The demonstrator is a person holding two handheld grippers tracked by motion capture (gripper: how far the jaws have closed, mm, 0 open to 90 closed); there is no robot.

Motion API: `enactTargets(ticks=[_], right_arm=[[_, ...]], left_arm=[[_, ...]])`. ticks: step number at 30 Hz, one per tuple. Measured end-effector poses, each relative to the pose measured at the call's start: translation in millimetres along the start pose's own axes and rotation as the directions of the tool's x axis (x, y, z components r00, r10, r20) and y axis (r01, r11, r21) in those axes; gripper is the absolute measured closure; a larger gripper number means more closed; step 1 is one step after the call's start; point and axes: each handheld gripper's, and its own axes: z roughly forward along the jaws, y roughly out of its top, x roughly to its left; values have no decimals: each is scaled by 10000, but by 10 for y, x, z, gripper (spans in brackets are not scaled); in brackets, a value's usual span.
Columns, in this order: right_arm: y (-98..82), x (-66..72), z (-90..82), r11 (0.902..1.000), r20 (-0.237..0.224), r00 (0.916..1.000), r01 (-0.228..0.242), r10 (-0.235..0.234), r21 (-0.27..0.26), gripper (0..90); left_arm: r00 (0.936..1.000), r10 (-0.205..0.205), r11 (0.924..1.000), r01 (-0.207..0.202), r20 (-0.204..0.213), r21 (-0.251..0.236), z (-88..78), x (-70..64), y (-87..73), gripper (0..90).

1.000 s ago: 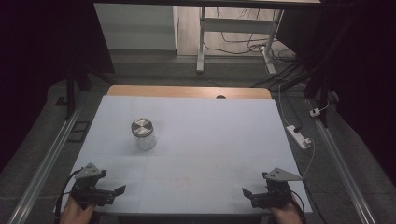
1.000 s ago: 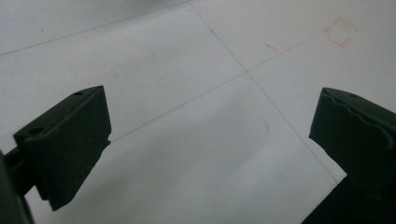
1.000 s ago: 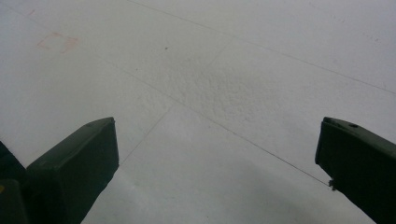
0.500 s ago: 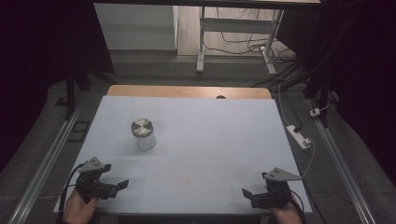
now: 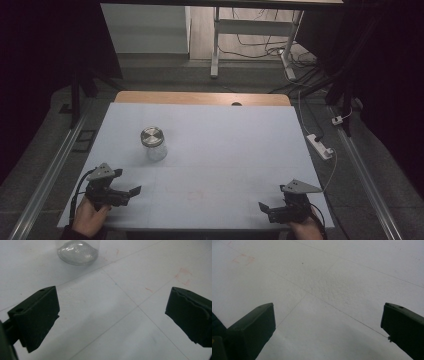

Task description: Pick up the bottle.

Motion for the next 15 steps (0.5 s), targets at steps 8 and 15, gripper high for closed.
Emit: enactTargets(ticks=[8, 15], right_arm=[[0, -1, 1, 10000, -13, 10000, 1, -1, 9, 0], [0, -3, 2, 10000, -29, 10000, -16, 16, 2, 0]], left_arm=[[9999, -105, 9999, 104, -41, -30, 125, 53, 114, 0], [9996, -138, 9999, 141, -263, 100, 223, 115, 217, 0]])
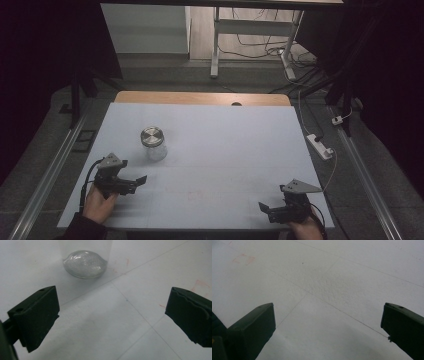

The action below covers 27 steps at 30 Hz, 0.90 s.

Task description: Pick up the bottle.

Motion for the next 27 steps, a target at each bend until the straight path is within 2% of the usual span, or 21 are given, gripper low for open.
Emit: enactTargets(ticks=[5, 9, 18, 27], right_arm=[[0, 0, 0, 10000, -9, 10000, 5, -5, 15, 0], [1, 1, 1, 10000, -13, 10000, 25, -25, 33, 0], [1, 1, 2, 10000, -22, 10000, 22, -22, 57, 0], [2, 0, 5, 10000, -38, 10000, 27, -26, 87, 0]], left_arm=[[9999, -7, 10000, 7, -112, 50, 65, 51, 62, 0], [10000, -31, 10000, 31, -42, 30, 118, 97, 113, 0], [9995, -46, 9999, 50, -310, 101, 232, 207, 227, 0], [9986, 395, 9992, -394, -354, 20, 356, 248, 358, 0]])
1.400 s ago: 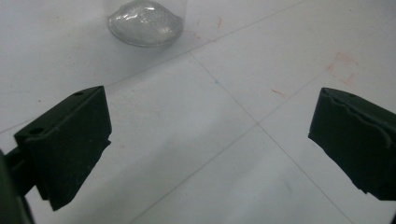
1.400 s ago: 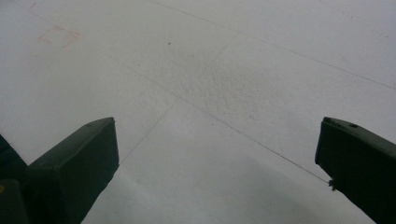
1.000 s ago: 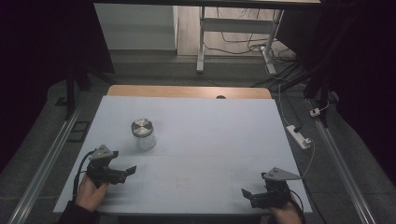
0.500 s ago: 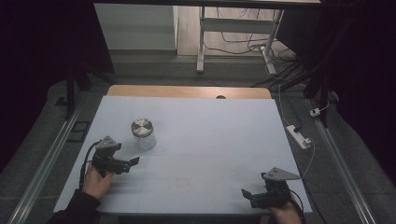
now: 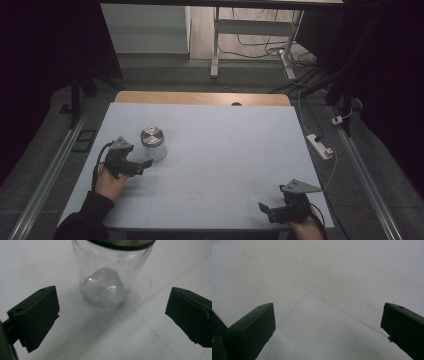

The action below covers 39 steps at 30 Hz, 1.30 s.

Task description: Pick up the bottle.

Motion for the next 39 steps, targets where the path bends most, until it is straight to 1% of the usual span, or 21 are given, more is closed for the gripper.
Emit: enactTargets(ticks=[6, 8, 13, 17, 20, 24, 27, 28, 32, 34, 36, 37, 38, 39], right_arm=[[0, -1, 3, 10000, -10, 10000, -8, 8, -1, 0], [0, -1, 4, 10000, -8, 10000, -6, 6, 5, 0], [1, -2, 6, 10000, -14, 10000, -9, 10, 19, 0], [1, -2, 8, 10000, -12, 10000, -12, 12, 31, 0], [1, -2, 8, 10000, -14, 10000, -16, 16, 35, 0], [1, -4, 9, 10000, -20, 10000, -23, 23, 38, 0], [1, -3, 9, 10000, -23, 10000, -9, 9, 45, 0], [1, -3, 10, 10000, -31, 10000, -6, 6, 46, 0], [2, -3, 11, 10000, -27, 10000, -11, 11, 65, 0], [3, -4, 12, 10000, -32, 10000, -17, 18, 81, 0], [3, -2, 12, 10000, -25, 10000, -18, 18, 81, 0], [3, -3, 12, 10000, -25, 10000, -5, 5, 72, 0], [3, -3, 12, 10000, -27, 10000, -17, 18, 77, 0], [2, -3, 12, 10000, -30, 10000, -9, 9, 75, 0]], left_arm=[[9999, 80, 10000, -80, 148, 33, 102, 49, 67, 0], [9997, 79, 10000, -79, 248, 7, 137, 65, 90, 0], [9994, 161, 9998, -158, 310, -79, 223, 77, 158, 0], [9991, 356, 9993, -354, 243, -95, 303, 82, 207, 0], [9984, 563, 9984, -561, 107, -121, 354, 81, 241, 0], [9981, 595, 9981, -592, 187, -155, 403, 83, 268, 0], [9975, 692, 9975, -691, 128, -126, 419, 78, 280, 0], [9972, 745, 9971, -744, 30, -167, 421, 74, 295, 3], [9979, 648, 9974, -648, -16, -301, 432, 71, 320, 37], [9971, 758, 9968, -758, -5, -243, 447, 69, 323, 63], [9961, 874, 9961, -875, -95, -91, 460, 56, 320, 102], [9959, 903, 9958, -903, -19, -127, 460, 52, 317, 118], [9955, 947, 9954, -947, -26, -110, 456, 48, 319, 146], [9955, 946, 9955, -946, -32, -88, 454, 48, 321, 148]])
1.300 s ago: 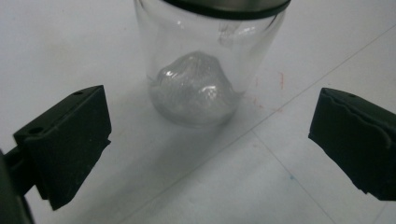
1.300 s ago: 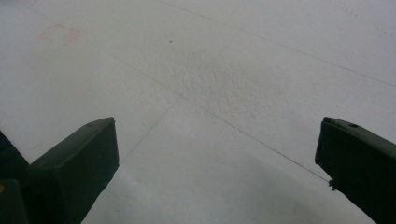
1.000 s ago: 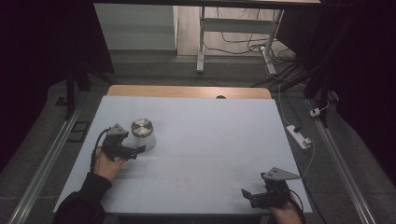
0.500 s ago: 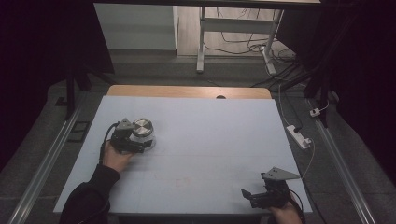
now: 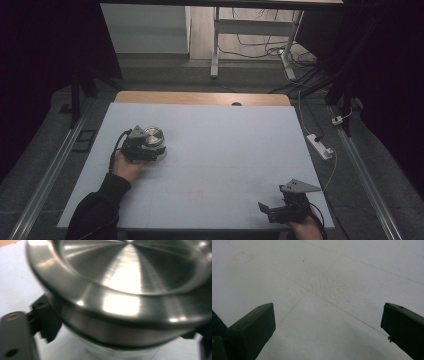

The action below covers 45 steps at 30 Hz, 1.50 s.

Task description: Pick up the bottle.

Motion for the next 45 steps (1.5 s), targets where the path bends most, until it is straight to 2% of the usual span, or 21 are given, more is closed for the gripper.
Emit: enactTargets(ticks=[12, 19, 26, 32, 38, 45], right_arm=[[-2, 4, -5, 10000, -34, 10000, 50, -50, -46, 0], [-2, 3, -9, 10000, -43, 10000, 56, -56, -70, 0], [-3, 4, -11, 10000, -44, 10000, 66, -66, -69, 0], [-3, 3, -12, 10000, -50, 10000, 49, -50, -75, 0], [-3, 2, -13, 9999, -55, 10000, 58, -59, -88, 0], [-4, 0, -15, 9999, -70, 10000, 47, -48, -109, 0]], left_arm=[[9992, -258, 9994, 266, -298, 242, -20, -32, 24, 154], [9996, -100, 9999, 103, -248, 127, -68, -69, 58, 154], [9997, 249, 9995, -248, 69, -178, -137, -190, 139, 155], [9971, 616, 9978, -604, 458, -265, -157, -315, 206, 155], [9922, 893, 9953, -855, 873, -459, -188, -444, 284, 155], [9828, 1268, 9915, -1218, 1343, -450, -178, -593, 360, 155]])
